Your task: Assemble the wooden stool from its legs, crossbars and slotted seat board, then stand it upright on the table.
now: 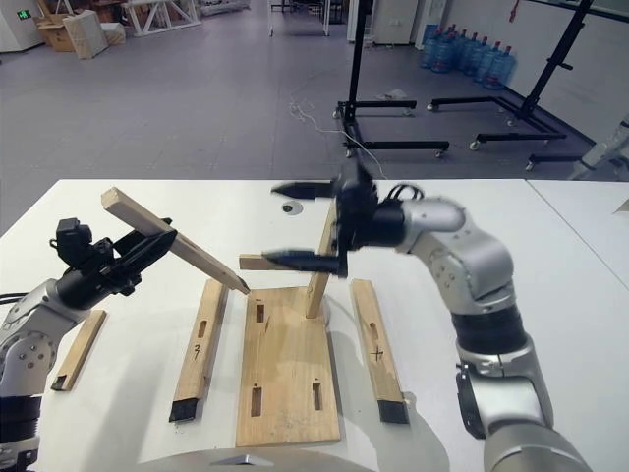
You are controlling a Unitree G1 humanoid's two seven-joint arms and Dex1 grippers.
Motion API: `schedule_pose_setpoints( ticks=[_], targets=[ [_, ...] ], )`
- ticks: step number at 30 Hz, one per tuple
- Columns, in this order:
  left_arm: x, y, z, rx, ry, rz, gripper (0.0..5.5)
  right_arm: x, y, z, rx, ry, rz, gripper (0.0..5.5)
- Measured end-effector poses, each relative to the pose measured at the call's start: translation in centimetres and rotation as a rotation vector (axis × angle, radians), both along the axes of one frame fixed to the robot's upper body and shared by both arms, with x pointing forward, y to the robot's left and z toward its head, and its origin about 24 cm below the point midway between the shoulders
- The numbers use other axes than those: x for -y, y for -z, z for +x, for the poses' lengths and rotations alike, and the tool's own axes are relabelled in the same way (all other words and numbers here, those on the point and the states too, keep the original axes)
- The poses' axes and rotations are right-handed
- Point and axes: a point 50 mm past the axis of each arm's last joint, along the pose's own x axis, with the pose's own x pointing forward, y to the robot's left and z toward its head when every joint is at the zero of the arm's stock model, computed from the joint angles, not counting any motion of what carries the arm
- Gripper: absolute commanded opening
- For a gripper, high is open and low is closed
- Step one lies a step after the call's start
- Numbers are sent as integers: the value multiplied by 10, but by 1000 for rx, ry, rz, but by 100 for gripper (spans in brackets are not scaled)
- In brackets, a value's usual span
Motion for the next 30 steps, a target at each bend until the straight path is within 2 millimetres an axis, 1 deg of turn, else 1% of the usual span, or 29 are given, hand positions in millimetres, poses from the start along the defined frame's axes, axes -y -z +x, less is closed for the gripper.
schedule_pose_setpoints(
  ticks=[2, 3, 5, 9, 13, 20, 26, 30],
  targets=[
    [1, -1, 6, 15, 35, -4, 201, 4, -16, 6, 63, 37, 19, 535],
    [2, 1, 9, 10, 56, 7, 201, 11, -13, 14, 59, 96, 5, 535],
    [4, 5, 13, 3, 93, 42, 201, 17, -9, 21, 48, 149, -3, 535],
    [4, 14, 16, 12, 159, 225, 201, 18, -7, 24, 38, 155, 5, 535],
    [7, 9, 21, 63, 219, 278, 201, 17, -7, 24, 38, 152, 10, 535],
    [9, 6, 24, 73, 255, 281, 201, 19, -3, 28, 21, 166, 7, 535],
    [8, 1, 38, 56, 248, 222, 201, 16, 2, 31, 25, 173, -16, 535],
    [12, 6, 40, 40, 277, 221, 201, 15, 4, 31, 21, 169, -20, 535]
  ],
)
